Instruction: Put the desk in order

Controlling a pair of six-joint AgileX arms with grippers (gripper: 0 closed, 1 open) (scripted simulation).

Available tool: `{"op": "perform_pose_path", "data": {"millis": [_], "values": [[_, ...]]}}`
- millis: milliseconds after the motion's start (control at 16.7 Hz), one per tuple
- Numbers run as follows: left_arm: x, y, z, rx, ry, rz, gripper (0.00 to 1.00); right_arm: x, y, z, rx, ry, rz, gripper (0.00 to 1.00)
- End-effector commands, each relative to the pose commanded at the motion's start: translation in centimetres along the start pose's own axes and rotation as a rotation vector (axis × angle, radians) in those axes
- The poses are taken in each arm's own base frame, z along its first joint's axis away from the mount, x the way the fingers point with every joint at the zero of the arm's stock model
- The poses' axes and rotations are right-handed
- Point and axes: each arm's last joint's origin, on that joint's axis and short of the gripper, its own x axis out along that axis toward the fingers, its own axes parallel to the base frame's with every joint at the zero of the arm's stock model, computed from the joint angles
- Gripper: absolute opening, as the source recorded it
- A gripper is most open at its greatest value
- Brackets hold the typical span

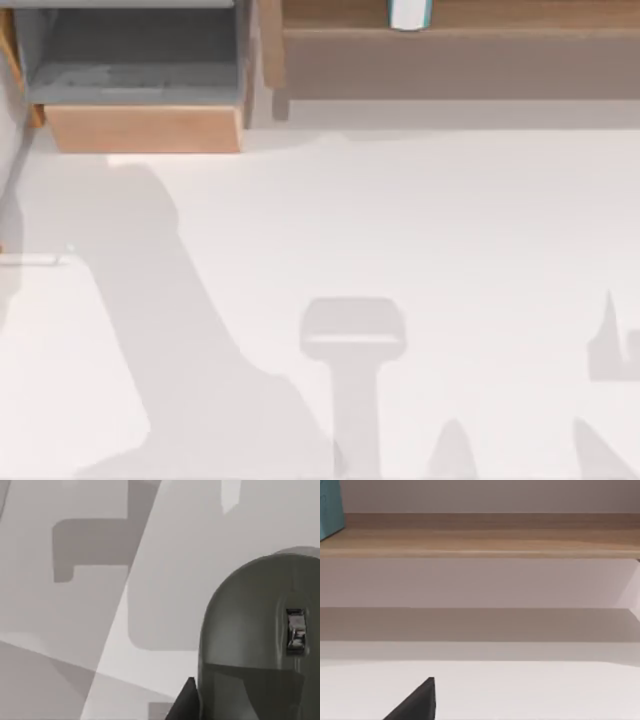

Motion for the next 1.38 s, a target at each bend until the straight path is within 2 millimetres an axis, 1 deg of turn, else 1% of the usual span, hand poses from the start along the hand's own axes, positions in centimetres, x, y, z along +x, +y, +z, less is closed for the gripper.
{"op": "perform_pose_path", "data": {"millis": [240,420,600,780,900,1020,1140,1380], "values": [[-6.4,1.1,-0.8,0.053,-0.119,0.008,0.00,0.0,0.0,0.0,0.000,0.000,0.000,1.00],[-11.3,2.8,-2.4,0.097,-0.208,0.030,0.00,0.0,0.0,0.0,0.000,0.000,0.000,1.00],[-15.1,4.8,-5.2,0.131,-0.268,0.064,0.00,0.0,0.0,0.0,0.000,0.000,0.000,1.00],[-17.5,6.7,-8.7,0.162,-0.296,0.097,0.00,0.0,0.0,0.0,0.000,0.000,0.000,1.00],[-18.1,7.6,-11.5,0.184,-0.298,0.115,0.00,0.0,0.0,0.0,0.000,0.000,0.000,1.00],[-17.7,8.1,-14.4,0.207,-0.279,0.123,0.00,0.0,0.0,0.0,0.000,0.000,0.000,1.00],[-16.5,8.4,-17.4,0.230,-0.241,0.119,0.00,0.0,0.0,0.0,0.000,0.000,0.000,1.00],[-12.5,8.0,-23.2,0.275,-0.132,0.079,0.00,0.0,0.0,0.0,0.000,0.000,0.000,1.00]]}}
